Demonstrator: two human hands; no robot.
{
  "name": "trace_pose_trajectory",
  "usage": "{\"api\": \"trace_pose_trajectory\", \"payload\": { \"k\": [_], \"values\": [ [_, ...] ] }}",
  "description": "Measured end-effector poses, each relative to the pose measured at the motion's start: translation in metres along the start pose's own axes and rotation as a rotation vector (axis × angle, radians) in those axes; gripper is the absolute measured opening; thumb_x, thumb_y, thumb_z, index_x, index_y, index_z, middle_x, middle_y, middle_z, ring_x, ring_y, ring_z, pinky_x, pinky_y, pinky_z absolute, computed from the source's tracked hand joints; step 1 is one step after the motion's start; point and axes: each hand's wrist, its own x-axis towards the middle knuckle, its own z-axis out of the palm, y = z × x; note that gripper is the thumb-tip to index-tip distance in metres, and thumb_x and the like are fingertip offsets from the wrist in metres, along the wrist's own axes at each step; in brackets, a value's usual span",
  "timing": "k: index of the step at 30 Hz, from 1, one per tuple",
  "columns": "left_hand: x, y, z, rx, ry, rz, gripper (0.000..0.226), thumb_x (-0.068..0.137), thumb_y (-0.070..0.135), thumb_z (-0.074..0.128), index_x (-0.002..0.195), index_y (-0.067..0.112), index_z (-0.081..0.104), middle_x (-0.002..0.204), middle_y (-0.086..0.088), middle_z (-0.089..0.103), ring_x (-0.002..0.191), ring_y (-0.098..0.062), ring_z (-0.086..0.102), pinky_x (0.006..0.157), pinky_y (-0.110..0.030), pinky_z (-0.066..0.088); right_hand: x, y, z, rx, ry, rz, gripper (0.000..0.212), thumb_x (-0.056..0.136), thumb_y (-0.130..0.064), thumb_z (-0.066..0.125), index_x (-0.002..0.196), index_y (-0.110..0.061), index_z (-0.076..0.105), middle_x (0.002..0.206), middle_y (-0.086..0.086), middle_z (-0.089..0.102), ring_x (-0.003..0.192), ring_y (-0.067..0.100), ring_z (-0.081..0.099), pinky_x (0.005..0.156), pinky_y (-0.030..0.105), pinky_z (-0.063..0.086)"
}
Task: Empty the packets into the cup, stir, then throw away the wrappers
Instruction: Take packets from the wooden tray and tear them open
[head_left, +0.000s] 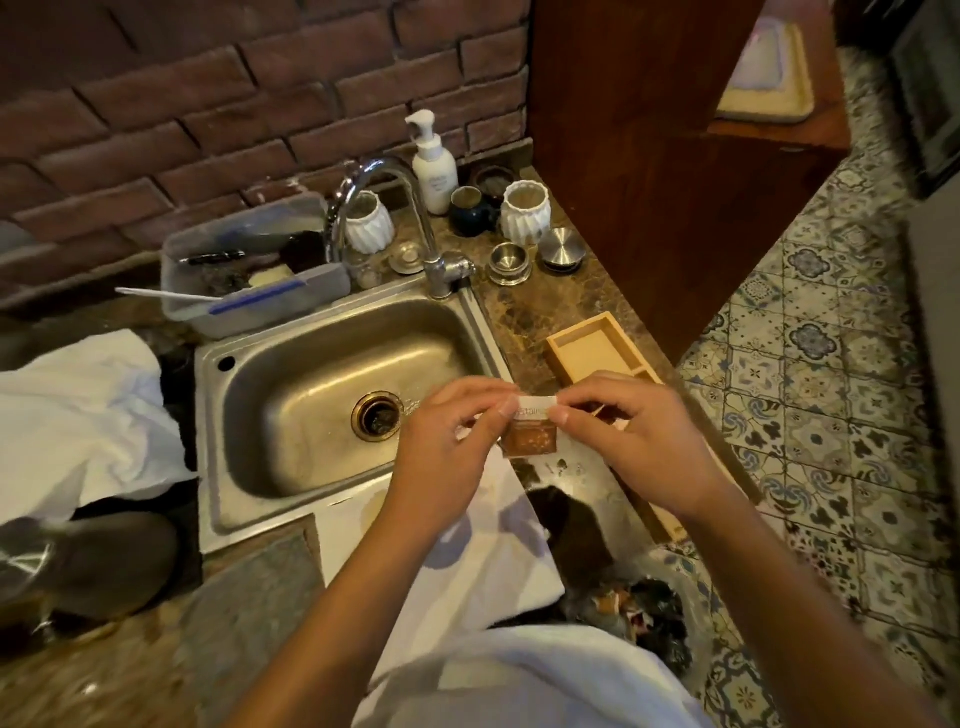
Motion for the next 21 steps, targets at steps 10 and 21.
{"api": "trace_pose_trajectory", "payload": {
  "k": [10, 21],
  "values": [
    [-0.058, -0.015, -0.069, -0.031, 0.142, 0.085, 0.017, 0.096, 0.027, 0.063, 0.095, 0.021, 0.079, 0.105, 0.010, 0.072, 0.108, -0.010, 0.062, 0.093, -0.028, 0.049, -0.021, -0.056, 0.077, -0.066, 0.044, -0.093, 0.013, 0.092, -0.031, 0.071, 0.102, -0.024, 0.076, 0.093, -0.015, 0.070, 0.086, 0.010, 0.068, 0.070, 0.031, 0.057],
    [-0.092, -0.042, -0.113, -0.314, 0.092, 0.086, 0.013, 0.088, 0.034, 0.069, 0.089, 0.027, 0.079, 0.102, 0.009, 0.075, 0.105, -0.022, 0.068, 0.087, -0.037, 0.055, -0.042, -0.090, 0.130, 0.037, 0.040, -0.073, 0.013, 0.092, -0.036, 0.069, 0.101, -0.033, 0.078, 0.095, -0.018, 0.074, 0.091, 0.011, 0.070, 0.075, 0.032, 0.058]
  ]
}}
